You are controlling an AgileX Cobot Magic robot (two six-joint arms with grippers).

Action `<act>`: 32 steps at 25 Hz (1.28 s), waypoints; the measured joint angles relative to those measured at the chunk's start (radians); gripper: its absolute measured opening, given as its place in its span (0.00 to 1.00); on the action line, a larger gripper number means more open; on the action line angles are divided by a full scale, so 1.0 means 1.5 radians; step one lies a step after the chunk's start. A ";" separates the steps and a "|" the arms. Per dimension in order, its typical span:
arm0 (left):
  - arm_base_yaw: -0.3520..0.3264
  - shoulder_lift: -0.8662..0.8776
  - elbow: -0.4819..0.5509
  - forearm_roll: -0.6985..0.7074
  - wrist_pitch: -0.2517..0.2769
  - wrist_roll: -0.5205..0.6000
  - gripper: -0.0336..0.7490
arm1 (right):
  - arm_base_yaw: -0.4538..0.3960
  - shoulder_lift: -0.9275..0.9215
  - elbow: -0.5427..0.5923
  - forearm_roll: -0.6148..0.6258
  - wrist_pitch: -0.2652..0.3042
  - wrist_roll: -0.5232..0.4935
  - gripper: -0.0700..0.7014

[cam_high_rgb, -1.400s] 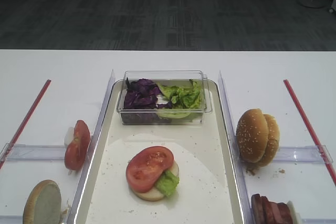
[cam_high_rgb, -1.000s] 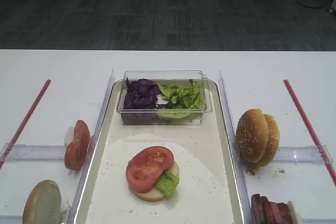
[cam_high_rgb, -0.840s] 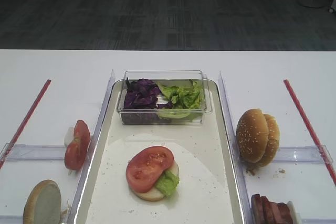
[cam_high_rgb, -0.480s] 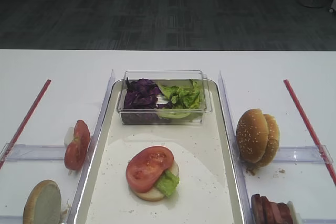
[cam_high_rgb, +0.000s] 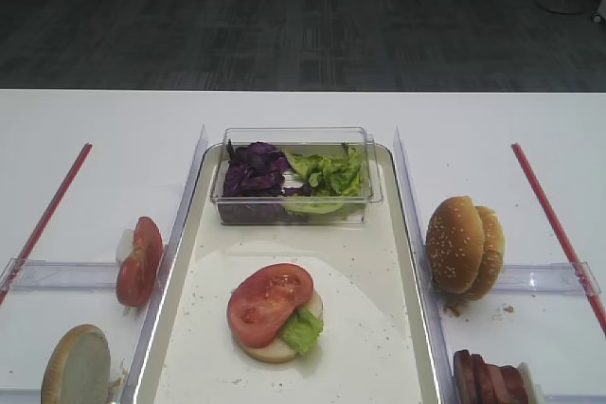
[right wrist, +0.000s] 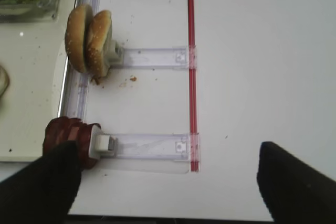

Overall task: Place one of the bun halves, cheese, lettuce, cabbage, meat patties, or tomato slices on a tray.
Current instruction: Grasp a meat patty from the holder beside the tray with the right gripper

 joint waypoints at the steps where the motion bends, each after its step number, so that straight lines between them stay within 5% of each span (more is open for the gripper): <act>1: 0.000 0.000 0.000 0.000 0.000 0.000 0.74 | 0.000 0.025 -0.007 0.009 0.009 0.002 0.99; 20: 0.000 0.000 0.000 0.000 0.000 0.000 0.74 | 0.003 0.426 -0.026 0.069 0.008 -0.012 0.98; 32: 0.000 0.000 0.000 0.000 0.000 0.000 0.74 | 0.004 0.526 -0.028 0.070 -0.021 -0.029 0.96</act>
